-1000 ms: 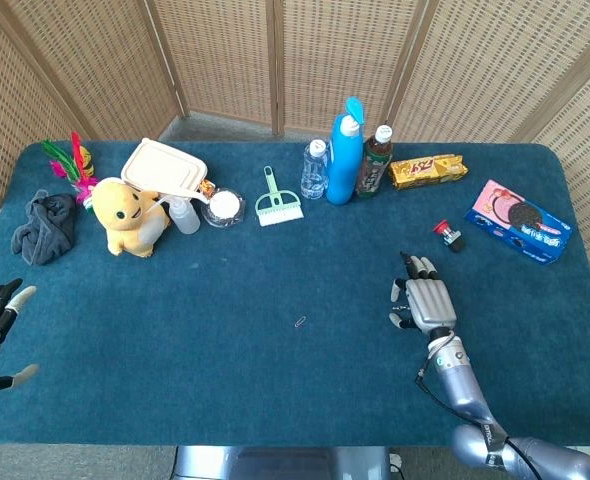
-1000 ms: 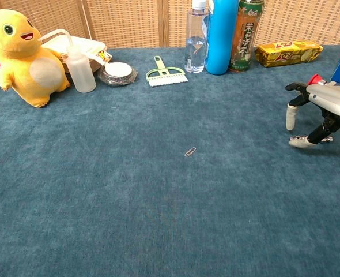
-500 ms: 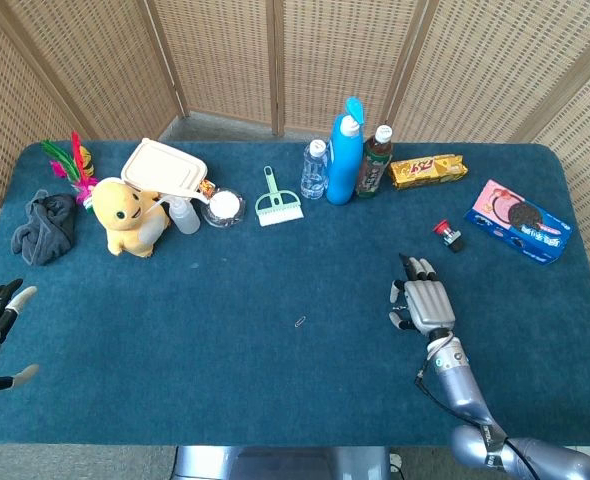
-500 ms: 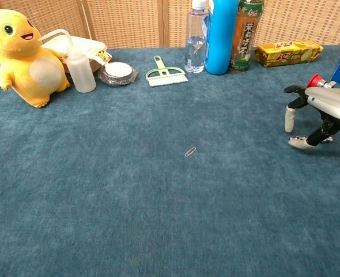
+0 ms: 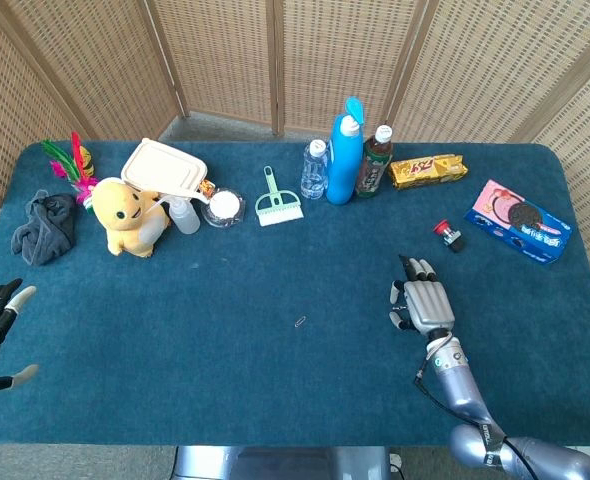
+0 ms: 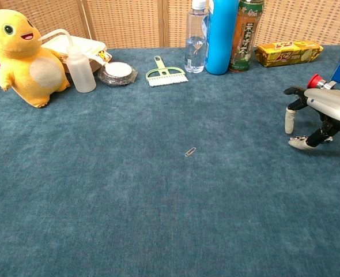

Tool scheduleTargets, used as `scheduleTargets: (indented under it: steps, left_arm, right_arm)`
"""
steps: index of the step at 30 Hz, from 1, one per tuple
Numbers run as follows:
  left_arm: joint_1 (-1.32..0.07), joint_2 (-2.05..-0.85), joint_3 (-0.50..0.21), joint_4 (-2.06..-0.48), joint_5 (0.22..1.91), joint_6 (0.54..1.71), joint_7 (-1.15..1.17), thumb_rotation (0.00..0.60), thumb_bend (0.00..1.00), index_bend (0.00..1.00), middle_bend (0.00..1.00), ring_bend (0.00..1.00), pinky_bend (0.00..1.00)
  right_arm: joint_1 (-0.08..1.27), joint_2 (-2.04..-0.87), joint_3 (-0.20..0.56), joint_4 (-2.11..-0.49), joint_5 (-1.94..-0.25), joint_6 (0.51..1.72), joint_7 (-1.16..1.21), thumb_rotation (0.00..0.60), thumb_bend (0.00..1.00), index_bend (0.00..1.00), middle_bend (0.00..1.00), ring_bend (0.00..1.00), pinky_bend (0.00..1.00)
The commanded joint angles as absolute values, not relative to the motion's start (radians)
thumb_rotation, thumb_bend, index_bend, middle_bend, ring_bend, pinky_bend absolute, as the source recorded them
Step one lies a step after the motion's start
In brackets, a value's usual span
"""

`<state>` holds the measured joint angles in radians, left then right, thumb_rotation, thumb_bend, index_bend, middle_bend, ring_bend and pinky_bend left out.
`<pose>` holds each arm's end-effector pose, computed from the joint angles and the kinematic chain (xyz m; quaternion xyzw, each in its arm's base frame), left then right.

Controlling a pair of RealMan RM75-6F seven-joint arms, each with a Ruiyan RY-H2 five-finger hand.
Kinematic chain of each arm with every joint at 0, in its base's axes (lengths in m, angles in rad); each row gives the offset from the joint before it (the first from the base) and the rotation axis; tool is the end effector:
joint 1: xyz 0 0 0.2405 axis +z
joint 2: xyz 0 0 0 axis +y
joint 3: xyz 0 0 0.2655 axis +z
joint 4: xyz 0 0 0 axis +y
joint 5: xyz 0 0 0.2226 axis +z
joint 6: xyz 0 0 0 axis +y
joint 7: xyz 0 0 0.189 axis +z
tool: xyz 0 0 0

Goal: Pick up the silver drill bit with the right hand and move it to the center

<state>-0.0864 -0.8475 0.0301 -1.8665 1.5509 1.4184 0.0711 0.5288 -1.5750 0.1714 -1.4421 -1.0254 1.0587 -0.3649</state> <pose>-0.2936 0.2055 0.1850 -0.6507 -0.3908 -0.3265 0.5633 -0.2404 -0.3608 -0.0343 0.6591 -0.4625 0.3236 0.4969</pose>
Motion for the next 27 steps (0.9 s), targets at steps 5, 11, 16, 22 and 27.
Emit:
scheduleTargets:
  steps: [5,11,16,22,27]
  left_arm:
    - [-0.087,-0.847,0.03,-1.868,1.55,1.416,0.07,0.6,0.17,0.03,0.0,0.0,0.0]
    - [-0.088,-0.848,0.031,-1.867,1.55,1.414,0.073,0.6,0.17,0.03,0.0,0.0,0.0]
    - [-0.087,-0.848,0.03,-1.868,1.549,1.416,0.073,0.6,0.17,0.03,0.0,0.0,0.0]
    - [-0.087,-0.847,0.03,-1.868,1.548,1.414,0.073,0.6,0.17,0.03,0.0,0.0,0.0]
    - [-0.087,-0.847,0.031,-1.869,1.549,1.416,0.073,0.6,0.17,0.03,0.0,0.0,0.0]
  right_arm:
    - [0.529,-1.577,0.169,-1.434,-1.018,1.053,-0.366,0.6,0.32,0.52,0.0,0.0,0.0]
    - [0.532,-1.578,0.171,-1.432,-1.015,1.051,-0.367,0.6,0.33,0.51,0.0,0.0,0.0]
    - [0.534,-1.578,0.172,-1.431,-1.007,1.048,-0.372,0.6,0.33,0.53,0.0,0.0,0.0]
    - [0.532,-1.578,0.171,-1.428,-1.004,1.047,-0.369,0.6,0.33,0.54,0.0,0.0,0.0]
    - [0.535,-1.574,0.174,-1.435,-1.001,1.047,-0.373,0.6,0.34,0.55,0.0,0.0,0.0]
